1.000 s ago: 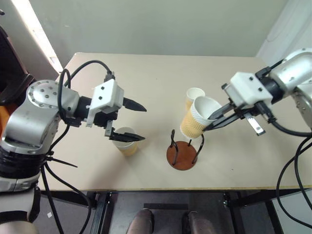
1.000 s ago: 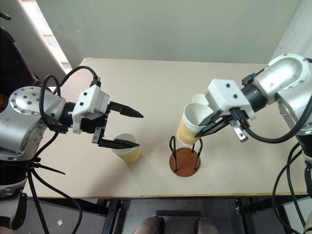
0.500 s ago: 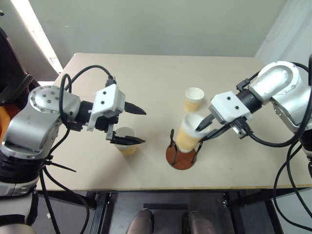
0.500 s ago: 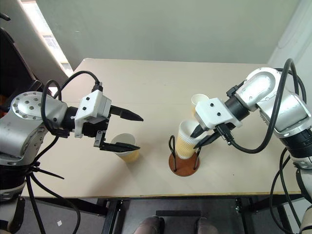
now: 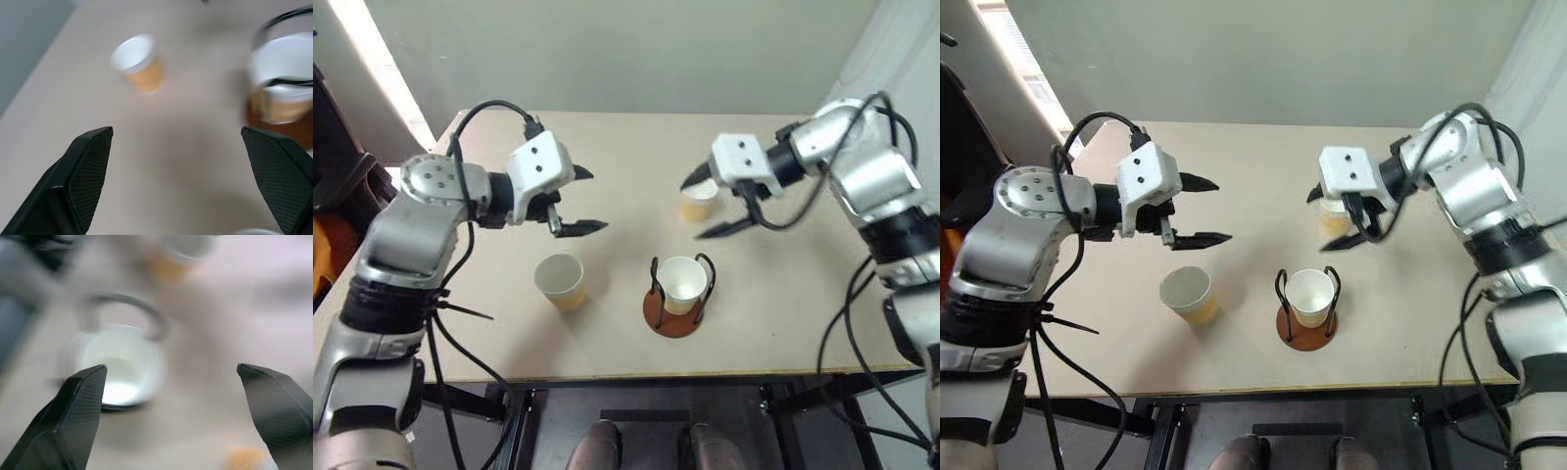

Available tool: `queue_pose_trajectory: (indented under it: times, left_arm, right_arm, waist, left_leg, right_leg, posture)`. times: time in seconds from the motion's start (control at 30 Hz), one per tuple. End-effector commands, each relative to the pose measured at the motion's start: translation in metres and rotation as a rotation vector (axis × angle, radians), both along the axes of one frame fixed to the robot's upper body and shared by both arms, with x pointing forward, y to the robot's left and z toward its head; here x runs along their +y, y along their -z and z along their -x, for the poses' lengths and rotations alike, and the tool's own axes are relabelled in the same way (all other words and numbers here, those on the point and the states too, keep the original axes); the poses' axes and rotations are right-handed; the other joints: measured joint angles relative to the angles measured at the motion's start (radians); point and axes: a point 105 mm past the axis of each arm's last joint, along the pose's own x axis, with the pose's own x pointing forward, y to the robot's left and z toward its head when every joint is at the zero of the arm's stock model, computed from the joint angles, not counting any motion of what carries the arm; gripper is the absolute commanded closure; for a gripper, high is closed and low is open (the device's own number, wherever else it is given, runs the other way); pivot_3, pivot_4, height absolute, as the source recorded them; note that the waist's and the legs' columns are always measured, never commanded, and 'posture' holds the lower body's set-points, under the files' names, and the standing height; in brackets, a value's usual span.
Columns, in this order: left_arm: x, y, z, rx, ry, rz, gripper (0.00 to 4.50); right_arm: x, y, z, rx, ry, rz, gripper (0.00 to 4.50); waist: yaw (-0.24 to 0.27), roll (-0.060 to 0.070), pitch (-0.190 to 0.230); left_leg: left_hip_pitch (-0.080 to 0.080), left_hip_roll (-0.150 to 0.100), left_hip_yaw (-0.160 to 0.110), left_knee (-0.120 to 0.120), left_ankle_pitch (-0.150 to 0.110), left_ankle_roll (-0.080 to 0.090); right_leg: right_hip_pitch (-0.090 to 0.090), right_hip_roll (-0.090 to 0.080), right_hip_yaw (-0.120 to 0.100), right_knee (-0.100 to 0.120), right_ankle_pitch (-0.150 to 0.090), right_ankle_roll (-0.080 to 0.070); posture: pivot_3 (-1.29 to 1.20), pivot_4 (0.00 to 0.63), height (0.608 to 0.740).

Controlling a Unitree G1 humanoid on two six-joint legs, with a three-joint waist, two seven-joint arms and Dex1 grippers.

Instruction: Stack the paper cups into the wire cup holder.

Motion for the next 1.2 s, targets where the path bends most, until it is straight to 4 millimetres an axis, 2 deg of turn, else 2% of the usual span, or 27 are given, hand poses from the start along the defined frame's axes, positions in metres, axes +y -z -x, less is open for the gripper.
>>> queue_pose_trajectory:
  times: [0.03,0.27,0.33,0.47,0.6,0.7,0.9,1.0,1.07,1.13,1.2]
  left_arm:
    - [0.001,-0.01,-0.017,-0.092,-0.089,0.015,0.0]
    - [-0.007,-0.009,-0.028,-0.118,-0.154,0.083,0.0]
    - [-0.007,-0.009,-0.03,-0.116,-0.174,0.101,0.0]
    - [-0.019,-0.002,-0.028,-0.083,-0.16,0.141,0.0]
    - [-0.022,0.001,-0.021,-0.061,-0.143,0.136,0.0]
    - [-0.021,0.003,-0.018,-0.054,-0.142,0.123,0.0]
    - [-0.014,0.003,-0.012,-0.049,-0.159,0.111,0.0]
    - [-0.012,0.003,-0.009,-0.047,-0.154,0.105,0.0]
    - [-0.013,0.001,-0.005,-0.051,-0.118,0.1,0.0]
    - [-0.014,-0.002,-0.002,-0.057,-0.086,0.095,0.0]
    - [-0.012,-0.007,0.005,-0.055,-0.036,0.088,0.0]
  right_arm:
    - [-0.012,-0.009,-0.039,-0.124,0.161,-0.01,0.01]
    - [-0.031,0.02,-0.079,-0.158,0.382,0.074,0.01]
    - [-0.035,0.027,-0.083,-0.159,0.415,0.094,0.01]
    - [-0.037,0.048,-0.088,-0.134,0.468,0.111,0.01]
    - [-0.036,0.06,-0.09,-0.132,0.491,0.114,0.01]
    - [-0.036,0.066,-0.09,-0.131,0.487,0.122,0.6]
    - [-0.032,0.074,-0.086,-0.084,0.465,0.1,2.73]
    - [-0.029,0.071,-0.084,-0.067,0.441,0.086,3.83]
    - [-0.03,0.061,-0.082,-0.073,0.414,0.082,4.47]
    - [-0.032,0.046,-0.079,-0.08,0.377,0.073,4.47]
    - [-0.033,0.022,-0.068,-0.069,0.293,0.056,4.47]
  waist:
    - [0.001,0.0,0.0]
    - [0.008,0.0,0.0]
    - [0.008,0.0,0.0]
    - [0.009,0.0,0.0]
    - [0.009,0.0,0.0]
    - [0.009,0.0,0.0]
    - [0.009,0.0,0.0]
    - [0.009,0.0,0.0]
    - [0.009,0.0,0.0]
    - [0.01,0.0,0.0]
    - [0.011,0.0,0.0]
  left_leg:
    - [0.0,0.0,0.0,0.0,0.0,0.0]
    - [-0.008,0.0,0.0,-0.001,-0.002,-0.004]
    - [-0.009,0.0,0.001,-0.001,0.001,-0.014]
    - [-0.011,0.001,0.002,-0.001,0.001,-0.015]
    - [-0.013,0.001,0.003,-0.001,0.0,-0.016]
    - [-0.013,0.001,0.004,-0.001,-0.001,-0.016]
    - [-0.013,0.001,0.004,-0.001,-0.002,-0.017]
    - [-0.013,0.001,0.004,0.0,-0.002,-0.016]
    - [-0.013,0.002,0.004,0.0,-0.002,-0.017]
    - [-0.013,0.002,0.004,0.0,-0.001,-0.017]
    - [-0.013,0.002,0.004,0.0,0.0,-0.017]
  right_leg:
    - [0.0,0.0,0.0,0.0,0.0,0.0]
    - [-0.009,0.0,0.0,-0.001,0.005,0.008]
    - [-0.009,0.0,0.0,-0.001,0.005,0.008]
    - [-0.01,0.0,0.0,-0.001,0.005,0.008]
    - [-0.012,0.0,0.0,-0.002,0.005,0.008]
    - [-0.013,0.0,0.0,-0.002,0.005,0.008]
    - [-0.013,0.001,0.0,-0.002,0.005,0.008]
    - [-0.013,0.001,0.0,-0.002,0.005,0.008]
    - [-0.013,0.001,-0.001,-0.002,0.005,0.008]
    - [-0.013,0.001,-0.001,-0.001,0.005,0.008]
    - [-0.013,0.001,-0.001,0.0,0.005,0.008]
  posture:
    - [0.0,0.15,0.74]
    - [0.0,0.15,0.74]
    - [0.0,0.15,0.74]
    - [0.0,0.15,0.74]
    - [0.0,0.15,0.74]
    - [0.0,0.15,0.74]
    - [0.0,0.15,0.74]
    - [0.0,0.15,0.74]
    - [0.0,0.15,0.74]
    - [0.0,0.15,0.74]
    - [0.0,0.15,0.74]
